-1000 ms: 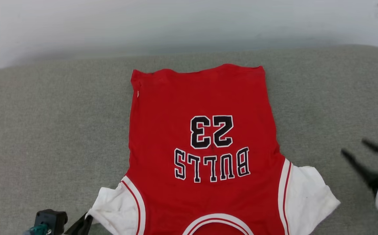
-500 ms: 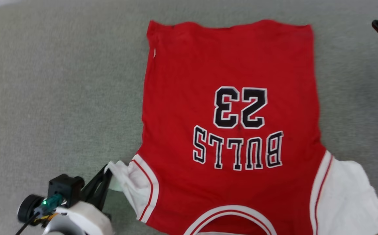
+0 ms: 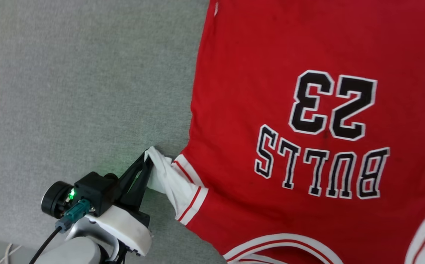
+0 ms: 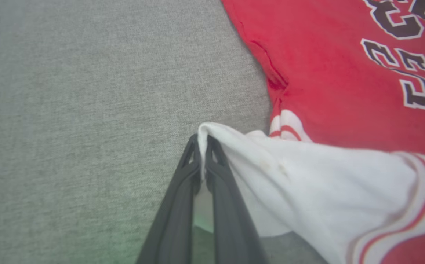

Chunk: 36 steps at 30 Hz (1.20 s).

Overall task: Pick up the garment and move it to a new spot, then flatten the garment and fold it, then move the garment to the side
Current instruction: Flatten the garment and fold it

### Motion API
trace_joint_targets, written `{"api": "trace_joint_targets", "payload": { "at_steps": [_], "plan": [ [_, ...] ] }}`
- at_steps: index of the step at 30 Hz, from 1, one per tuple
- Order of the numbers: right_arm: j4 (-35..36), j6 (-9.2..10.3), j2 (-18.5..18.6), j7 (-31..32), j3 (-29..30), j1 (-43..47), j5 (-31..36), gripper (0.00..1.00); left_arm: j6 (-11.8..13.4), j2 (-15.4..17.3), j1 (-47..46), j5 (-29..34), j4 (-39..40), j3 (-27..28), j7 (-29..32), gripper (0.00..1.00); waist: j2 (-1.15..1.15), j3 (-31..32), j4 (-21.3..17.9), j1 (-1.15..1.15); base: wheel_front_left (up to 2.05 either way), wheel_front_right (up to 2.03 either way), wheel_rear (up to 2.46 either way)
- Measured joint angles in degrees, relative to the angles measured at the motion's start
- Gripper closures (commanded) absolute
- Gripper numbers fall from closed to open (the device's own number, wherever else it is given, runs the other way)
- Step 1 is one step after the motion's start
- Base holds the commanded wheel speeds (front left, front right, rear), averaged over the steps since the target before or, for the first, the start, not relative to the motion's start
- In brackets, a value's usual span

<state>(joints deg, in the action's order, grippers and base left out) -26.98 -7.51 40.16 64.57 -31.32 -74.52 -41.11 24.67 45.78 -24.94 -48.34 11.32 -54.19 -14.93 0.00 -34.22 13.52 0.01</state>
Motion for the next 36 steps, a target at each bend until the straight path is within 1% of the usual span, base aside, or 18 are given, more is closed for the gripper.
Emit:
{"api": "trace_joint_targets", "payload": {
  "at_steps": [4,8,9,10,11,17,19,21,24,27,30,33,36],
  "plan": [
    [-2.4,0.00,-1.7,-0.1,0.1,0.8,1.6,0.00,0.0,-1.4,-0.7,1.0,0.2,0.1,-0.2,1.00,0.00,-2.9,2.2,0.00,0.00,0.00,0.00],
    [-1.9,0.01,-0.9,-0.7,0.5,1.7,1.5,0.00,-0.1,-2.1,-1.2,1.9,-0.1,0.2,-0.2,1.00,0.00,-4.6,3.6,-0.02,0.00,0.00,0.00],
    [-1.6,0.01,-0.5,-0.8,0.4,1.8,1.5,0.18,-0.1,-2.1,-1.3,2.3,-0.3,0.1,-0.3,1.00,0.00,-4.8,3.7,-0.02,0.00,0.00,0.00],
    [-1.5,0.01,-0.4,-1.1,0.4,1.8,1.3,0.75,-0.1,-2.3,-1.4,2.5,-0.5,0.1,-0.3,1.00,0.00,-4.8,3.8,-0.02,0.00,0.00,0.00],
    [-1.4,0.01,-0.3,-1.9,0.5,2.1,1.3,1.00,-0.2,-2.4,-1.4,2.5,-0.8,0.1,-0.3,1.00,0.00,-4.6,3.7,-0.02,0.00,0.00,0.00],
    [-0.7,0.01,-0.4,-5.7,-1.1,3.2,0.5,1.00,-0.2,-2.2,-0.7,2.1,-2.3,0.6,-0.3,1.00,0.00,-1.4,2.4,-0.01,0.00,0.00,0.00],
    [1.3,0.01,0.6,-7.2,-2.6,3.9,-0.5,1.00,0.1,-2.0,0.4,1.8,-2.6,1.1,-0.3,1.00,0.00,0.1,1.7,-0.01,0.00,0.00,0.00],
    [4.2,0.00,2.4,-8.4,-4.5,4.9,-1.9,1.00,0.3,-1.6,1.8,1.3,-2.8,1.5,-0.3,1.00,0.00,1.8,0.9,-0.01,0.00,0.00,0.00],
    [8.9,0.00,6.3,-9.6,-7.9,8.3,-4.1,1.00,0.6,-0.8,3.8,0.8,-2.7,2.2,-0.3,1.00,0.00,4.4,-0.7,-0.01,0.00,0.00,0.00],
    [14.2,0.00,10.7,-12.4,-10.3,12.2,-6.9,1.00,1.2,0.2,5.9,0.2,-2.5,3.0,-0.3,1.00,0.00,7.0,-2.3,-0.01,0.00,0.00,0.00],
    [18.5,0.00,15.5,-15.7,-11.2,17.8,-9.9,1.00,1.8,0.9,8.1,-0.3,-1.8,3.8,-0.3,1.00,0.00,9.3,-4.1,-0.01,0.00,0.00,0.00],
    [21.4,0.00,20.6,-19.2,-11.5,25.5,-12.5,1.00,2.3,1.7,9.8,-0.5,-1.0,4.5,-0.3,1.00,0.00,11.3,-5.8,-0.01,0.00,0.00,0.00],
    [23.5,0.00,24.7,-23.0,-11.1,33.9,-15.2,1.00,2.4,2.1,11.2,-0.8,-0.5,4.7,-0.3,1.00,0.00,13.1,-7.1,-0.02,0.00,0.00,0.00]
  ]
}}
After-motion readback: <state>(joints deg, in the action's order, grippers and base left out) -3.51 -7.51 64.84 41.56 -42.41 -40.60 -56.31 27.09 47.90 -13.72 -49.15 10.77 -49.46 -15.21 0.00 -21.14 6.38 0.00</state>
